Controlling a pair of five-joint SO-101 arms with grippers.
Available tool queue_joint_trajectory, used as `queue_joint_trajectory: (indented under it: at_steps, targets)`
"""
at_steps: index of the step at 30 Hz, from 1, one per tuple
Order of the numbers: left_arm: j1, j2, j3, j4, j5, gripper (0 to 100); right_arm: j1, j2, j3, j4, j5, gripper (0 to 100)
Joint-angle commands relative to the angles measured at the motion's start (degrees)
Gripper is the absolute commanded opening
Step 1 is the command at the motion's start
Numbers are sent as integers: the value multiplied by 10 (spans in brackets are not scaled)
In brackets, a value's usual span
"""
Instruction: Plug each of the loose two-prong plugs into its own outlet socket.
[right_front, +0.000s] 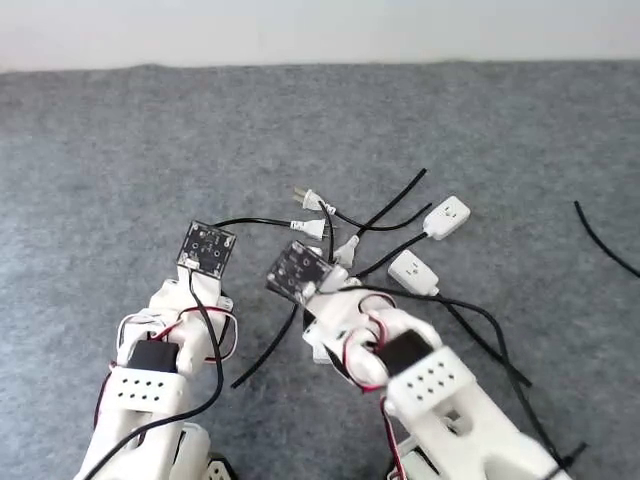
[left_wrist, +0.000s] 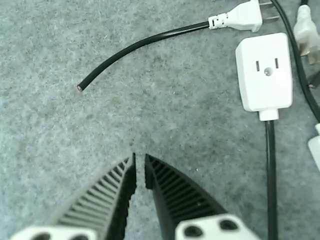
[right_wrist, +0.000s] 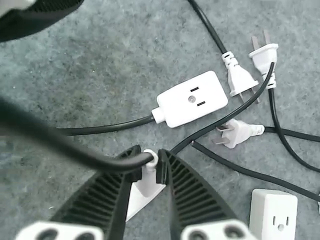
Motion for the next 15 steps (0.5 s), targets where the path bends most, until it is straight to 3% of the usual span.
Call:
queue_joint_trajectory:
  at_steps: [1,10,15]
  targets:
    - [-3,-11,-4,-16,3,27,0,87,-18,57,-33,9]
    - [-3,-11,-4,-16,3,29,1,98,-38,125,-44,9]
    - [-3,-11,-4,-16,2,29,54,69,-15,136,-43,9]
